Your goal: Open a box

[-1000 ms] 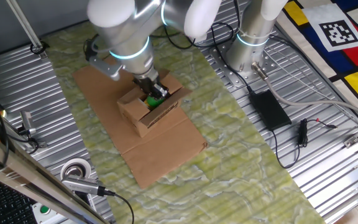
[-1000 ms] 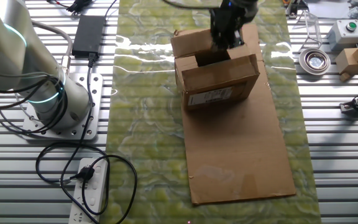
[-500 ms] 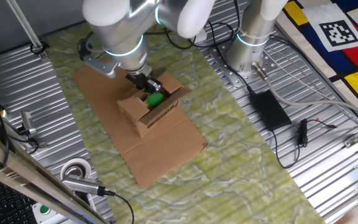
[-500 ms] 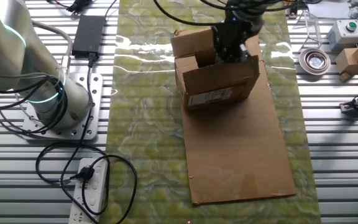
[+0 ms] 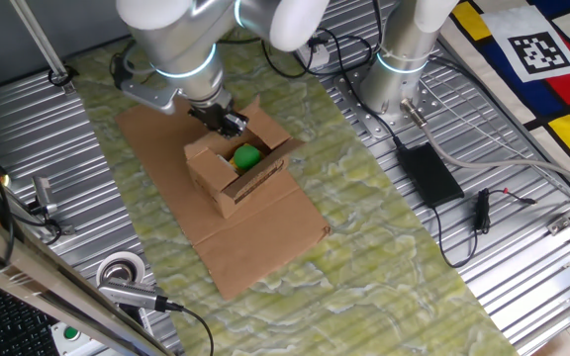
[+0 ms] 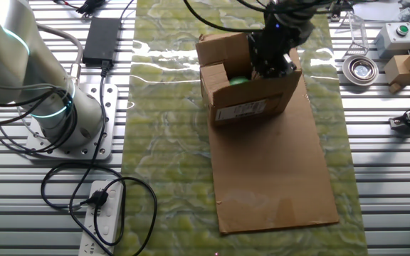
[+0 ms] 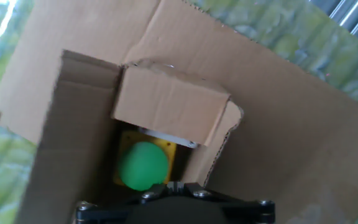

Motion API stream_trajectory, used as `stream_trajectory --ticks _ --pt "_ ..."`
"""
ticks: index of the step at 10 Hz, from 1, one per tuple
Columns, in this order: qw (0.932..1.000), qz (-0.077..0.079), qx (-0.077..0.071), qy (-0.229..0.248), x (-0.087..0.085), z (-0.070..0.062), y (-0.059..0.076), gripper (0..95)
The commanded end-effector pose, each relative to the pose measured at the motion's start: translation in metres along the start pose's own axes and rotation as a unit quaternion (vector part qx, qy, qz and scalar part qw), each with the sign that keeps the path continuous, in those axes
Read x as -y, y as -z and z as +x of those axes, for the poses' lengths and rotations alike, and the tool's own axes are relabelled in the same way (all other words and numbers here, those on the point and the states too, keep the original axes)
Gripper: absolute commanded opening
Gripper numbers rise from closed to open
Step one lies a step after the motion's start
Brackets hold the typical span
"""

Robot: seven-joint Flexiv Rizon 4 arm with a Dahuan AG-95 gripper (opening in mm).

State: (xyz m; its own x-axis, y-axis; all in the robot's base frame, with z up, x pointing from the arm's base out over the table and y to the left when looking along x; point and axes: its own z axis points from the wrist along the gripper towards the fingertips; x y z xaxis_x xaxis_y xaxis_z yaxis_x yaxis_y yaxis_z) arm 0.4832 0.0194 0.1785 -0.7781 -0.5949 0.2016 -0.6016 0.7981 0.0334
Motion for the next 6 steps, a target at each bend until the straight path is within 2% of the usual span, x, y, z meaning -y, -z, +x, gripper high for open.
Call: stream_trajectory --ticks 1,5,6 --pt "0.9999 0.002 0.001 0.014 0.009 0.004 0.0 0.0" --pt "0.9995 0.01 -0.005 0.029 0.015 -0.003 -0.009 0.0" --pt "0.9992 0.019 -0.012 0.033 0.016 -0.004 -0.012 0.0"
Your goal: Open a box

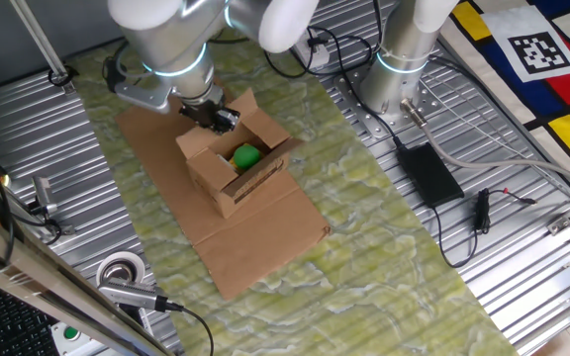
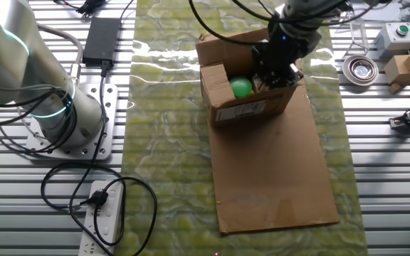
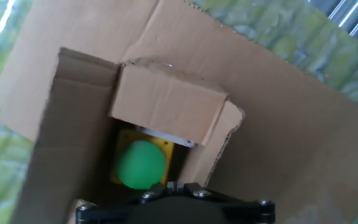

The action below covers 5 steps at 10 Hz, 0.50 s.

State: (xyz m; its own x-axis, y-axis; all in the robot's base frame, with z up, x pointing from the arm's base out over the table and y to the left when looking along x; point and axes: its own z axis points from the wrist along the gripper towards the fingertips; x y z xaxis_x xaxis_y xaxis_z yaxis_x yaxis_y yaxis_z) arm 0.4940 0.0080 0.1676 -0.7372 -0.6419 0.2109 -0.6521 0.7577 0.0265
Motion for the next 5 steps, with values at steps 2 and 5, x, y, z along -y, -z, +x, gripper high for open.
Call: stream_trajectory --ticks 2,5 --pt "0.9996 0.018 -0.017 0.013 0.0015 -0.0014 -0.0045 0.0" --pt "0.996 0.046 -0.052 0.057 0.0022 -0.0042 0.0025 0.0"
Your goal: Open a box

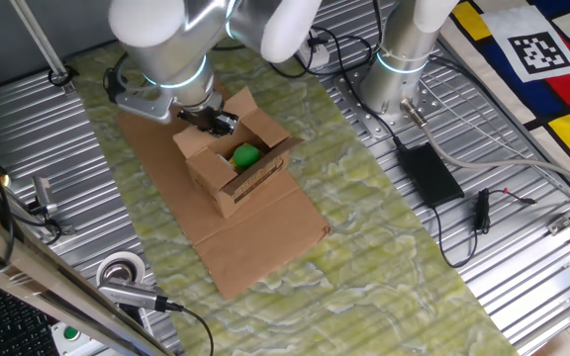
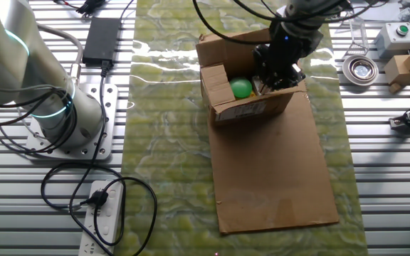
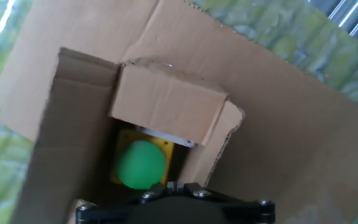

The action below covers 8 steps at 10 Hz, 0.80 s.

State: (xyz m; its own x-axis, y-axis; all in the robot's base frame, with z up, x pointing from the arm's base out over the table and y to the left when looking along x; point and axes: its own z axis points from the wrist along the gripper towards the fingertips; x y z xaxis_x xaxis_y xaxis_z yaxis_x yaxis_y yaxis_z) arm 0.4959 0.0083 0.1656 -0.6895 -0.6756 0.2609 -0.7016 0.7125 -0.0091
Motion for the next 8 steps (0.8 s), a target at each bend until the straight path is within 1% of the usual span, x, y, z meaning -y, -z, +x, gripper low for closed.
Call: stream_trajectory --ticks 1,3,4,5,6,7,8 --pt "0.997 0.038 -0.047 0.048 0.002 -0.003 0.01 0.0" --pt "0.9911 0.064 -0.083 0.081 0.004 -0.009 0.018 0.0" --pt "0.9823 0.089 -0.117 0.116 0.007 -0.014 0.022 0.0" --pt "0.9801 0.094 -0.123 0.124 0.008 -0.014 0.022 0.0" --pt "0.9719 0.116 -0.135 0.154 0.009 -0.016 0.022 0.0" --pt "0.9652 0.131 -0.143 0.175 0.01 -0.017 0.02 0.0" --pt "0.9557 0.152 -0.152 0.201 0.012 -0.019 0.018 0.0"
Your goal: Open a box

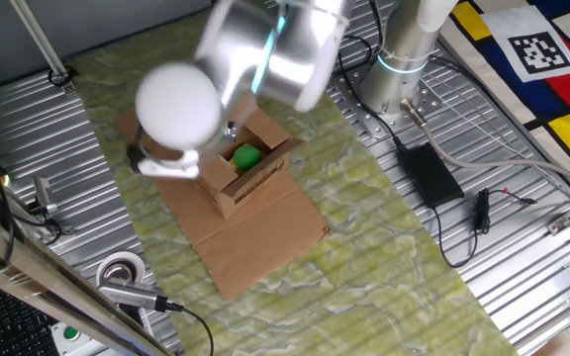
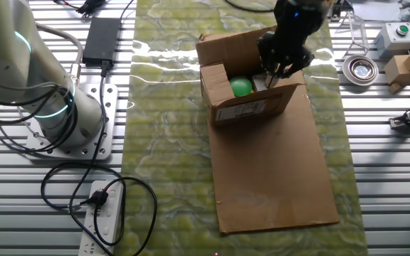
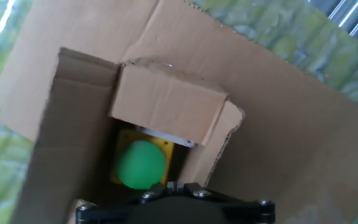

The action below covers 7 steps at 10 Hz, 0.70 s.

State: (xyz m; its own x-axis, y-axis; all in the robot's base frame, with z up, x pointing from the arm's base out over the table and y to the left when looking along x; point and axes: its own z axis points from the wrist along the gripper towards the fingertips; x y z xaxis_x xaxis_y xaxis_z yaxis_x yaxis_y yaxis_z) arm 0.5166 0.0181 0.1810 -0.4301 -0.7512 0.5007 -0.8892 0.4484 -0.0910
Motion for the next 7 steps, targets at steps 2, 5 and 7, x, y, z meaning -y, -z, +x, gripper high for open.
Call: stream_trajectory --ticks 2,5,7 --pt "0.9936 0.073 -0.035 0.078 0.0054 -0.0037 -0.0065 0.0" --pt "0.9933 0.08 -0.027 0.079 0.0057 -0.0044 -0.0086 0.0" --pt "0.9956 0.068 -0.009 0.063 0.0056 -0.0042 -0.0082 0.0"
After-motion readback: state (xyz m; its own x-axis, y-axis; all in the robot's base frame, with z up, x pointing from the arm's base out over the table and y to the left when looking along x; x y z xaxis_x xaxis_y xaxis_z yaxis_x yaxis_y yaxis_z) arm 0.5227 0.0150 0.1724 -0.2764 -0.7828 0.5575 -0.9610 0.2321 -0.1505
